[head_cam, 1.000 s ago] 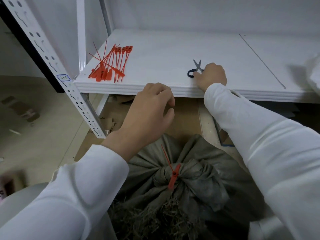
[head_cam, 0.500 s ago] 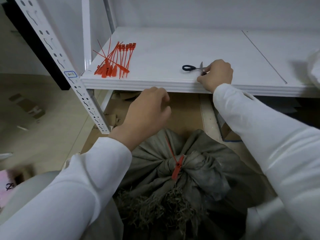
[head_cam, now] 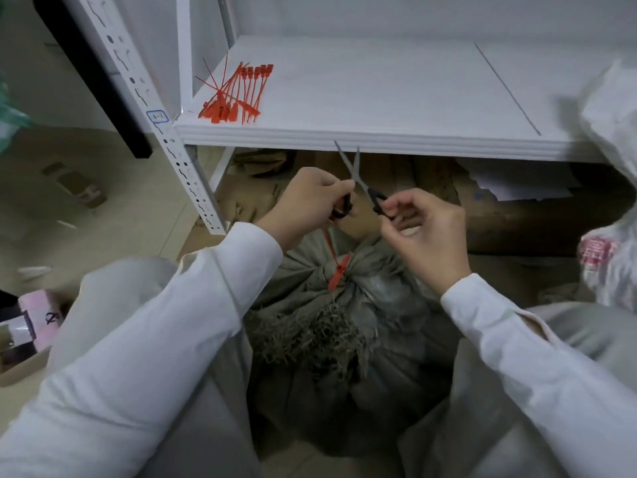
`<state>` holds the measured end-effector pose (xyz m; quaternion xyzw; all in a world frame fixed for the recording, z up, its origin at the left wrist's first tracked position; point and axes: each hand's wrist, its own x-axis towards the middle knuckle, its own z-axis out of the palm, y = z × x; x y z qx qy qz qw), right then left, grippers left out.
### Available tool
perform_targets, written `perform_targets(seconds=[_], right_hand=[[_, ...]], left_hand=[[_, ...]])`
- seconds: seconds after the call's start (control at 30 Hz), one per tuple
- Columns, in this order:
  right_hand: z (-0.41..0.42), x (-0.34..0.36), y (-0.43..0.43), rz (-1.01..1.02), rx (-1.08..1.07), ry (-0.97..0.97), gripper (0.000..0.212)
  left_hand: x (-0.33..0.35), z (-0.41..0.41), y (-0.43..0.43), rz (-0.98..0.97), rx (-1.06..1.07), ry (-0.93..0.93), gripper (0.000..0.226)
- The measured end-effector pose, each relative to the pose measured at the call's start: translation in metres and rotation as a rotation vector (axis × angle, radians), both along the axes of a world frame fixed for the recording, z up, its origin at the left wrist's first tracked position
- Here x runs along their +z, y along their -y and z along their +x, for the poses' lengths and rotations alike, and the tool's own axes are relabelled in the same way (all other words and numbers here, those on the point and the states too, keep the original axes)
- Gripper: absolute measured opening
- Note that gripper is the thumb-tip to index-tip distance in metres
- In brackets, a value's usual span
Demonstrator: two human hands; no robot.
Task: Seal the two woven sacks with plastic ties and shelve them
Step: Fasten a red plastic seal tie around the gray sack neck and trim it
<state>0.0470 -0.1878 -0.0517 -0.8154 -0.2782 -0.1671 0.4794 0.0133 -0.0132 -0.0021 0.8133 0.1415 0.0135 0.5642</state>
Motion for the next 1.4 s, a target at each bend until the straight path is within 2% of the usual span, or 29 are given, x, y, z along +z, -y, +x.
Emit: perform_targets(seconds=[0.17, 0.23, 0.37, 0.5, 0.6, 0.77, 0.87, 0.97, 1.03, 1.2, 1.4], right_hand=[[-0.013, 0.0, -0.001, 0.009, 0.002, -0.061, 0.015], [-0.016, -0.003, -0.002, 0.015, -0.023, -0.157, 0.017], [-0.022, -0.01, -0.007, 0.011, -0.015, -0.358, 0.016], [-0.027, -0.008, -0.007, 0.1, 0.151, -0.697, 0.018], [-0.026, -0.009, -0.003, 0.079, 0.203, -0.775, 0.018], [-0.02, -0.011, -0.001, -0.038, 0.157, -0.714, 0.007], [-0.012, -0.012, 0.004, -0.367, 0.078, -0.474, 0.014], [-0.009, -0.01, 0.009, -0.734, -0.005, -0.223, 0.021], [-0.004, -0.007, 0.013, -0.857, -0.039, -0.181, 0.026], [0.01, -0.001, 0.025, -0.967, -0.055, -0.191, 0.032], [0.01, -0.001, 0.027, -1.04, 0.05, -0.161, 0.031]], left_hand=[[-0.004, -0.018, 0.016, 0.114, 0.064, 0.08, 0.039], [-0.011, -0.025, 0.018, 0.211, 0.064, 0.071, 0.041], [-0.022, -0.04, 0.029, 0.564, 0.057, 0.127, 0.04], [-0.028, -0.045, 0.037, 0.71, 0.006, 0.199, 0.043], [-0.034, -0.042, 0.035, 0.7, -0.069, 0.202, 0.042], [-0.033, -0.038, 0.027, 0.695, -0.164, 0.167, 0.045], [-0.028, -0.033, 0.004, 0.718, -0.034, 0.177, 0.048], [-0.025, -0.029, -0.017, 0.794, 0.016, 0.132, 0.027], [-0.022, -0.028, -0.023, 0.861, 0.002, 0.048, 0.015], [-0.019, -0.028, -0.021, 0.891, -0.032, -0.019, 0.016], [-0.025, -0.024, -0.018, 0.911, -0.114, -0.045, 0.025]])
